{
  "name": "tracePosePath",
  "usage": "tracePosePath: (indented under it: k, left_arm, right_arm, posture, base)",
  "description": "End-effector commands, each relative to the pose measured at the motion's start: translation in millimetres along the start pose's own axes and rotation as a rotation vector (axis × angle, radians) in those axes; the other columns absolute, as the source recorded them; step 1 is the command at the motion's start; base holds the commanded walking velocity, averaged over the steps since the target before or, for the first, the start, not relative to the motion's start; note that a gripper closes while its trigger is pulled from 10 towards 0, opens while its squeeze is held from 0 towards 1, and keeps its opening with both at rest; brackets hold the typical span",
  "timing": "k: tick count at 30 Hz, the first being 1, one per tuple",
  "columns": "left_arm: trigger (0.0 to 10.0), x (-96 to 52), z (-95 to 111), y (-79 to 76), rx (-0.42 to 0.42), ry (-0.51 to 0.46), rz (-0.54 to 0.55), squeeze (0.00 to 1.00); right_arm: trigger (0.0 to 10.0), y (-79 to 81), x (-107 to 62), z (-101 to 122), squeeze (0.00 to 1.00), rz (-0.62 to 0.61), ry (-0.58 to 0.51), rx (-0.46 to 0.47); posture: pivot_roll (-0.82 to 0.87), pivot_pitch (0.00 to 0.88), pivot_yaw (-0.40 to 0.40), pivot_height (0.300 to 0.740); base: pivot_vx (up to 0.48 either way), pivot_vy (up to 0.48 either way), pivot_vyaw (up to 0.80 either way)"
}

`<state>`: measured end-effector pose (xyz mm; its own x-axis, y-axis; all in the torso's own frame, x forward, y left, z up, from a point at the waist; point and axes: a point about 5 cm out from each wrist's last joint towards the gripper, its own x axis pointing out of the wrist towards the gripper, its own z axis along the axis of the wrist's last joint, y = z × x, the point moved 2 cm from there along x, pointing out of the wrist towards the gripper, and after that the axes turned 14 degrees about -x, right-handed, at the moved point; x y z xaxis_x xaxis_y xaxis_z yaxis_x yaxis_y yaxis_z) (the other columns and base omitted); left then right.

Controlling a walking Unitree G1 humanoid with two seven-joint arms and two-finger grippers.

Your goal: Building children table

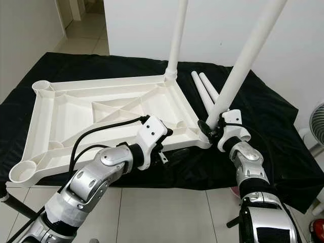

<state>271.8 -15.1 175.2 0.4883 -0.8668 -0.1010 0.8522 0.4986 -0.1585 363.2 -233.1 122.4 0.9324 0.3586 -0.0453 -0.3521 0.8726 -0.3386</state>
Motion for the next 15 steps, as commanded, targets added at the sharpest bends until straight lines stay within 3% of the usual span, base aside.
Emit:
tracePosePath:
  k: [1,8,15]
  left_arm:
    - [10.0,1.1,1.5,-7.1,0.007,0.014,-0.065,0.0]
    - [10.0,1.0,4.5,-7.2,0.008,0.006,-0.065,0.0]
    - [10.0,0.7,6.0,-7.7,0.006,0.002,-0.066,0.0]
  right_arm:
    - [0.0,4.3,-7.3,-22.0,0.0,-0.016,0.098,0.048]
    - [0.0,3.6,-7.0,-29.0,0.0,-0.047,0.133,0.14]
    - [0.0,3.6,-6.1,-31.9,0.0,-0.061,0.158,0.152]
  posture:
    - [-0.03,0.0,-0.027,0.74]
    - [-0.03,0.0,-0.028,0.74]
    - [-0.03,0.0,-0.027,0.74]
  base:
    - [0.0,0.0,0.0]
    - [0.0,0.0,0.0]
    - [0.0,0.0,0.0]
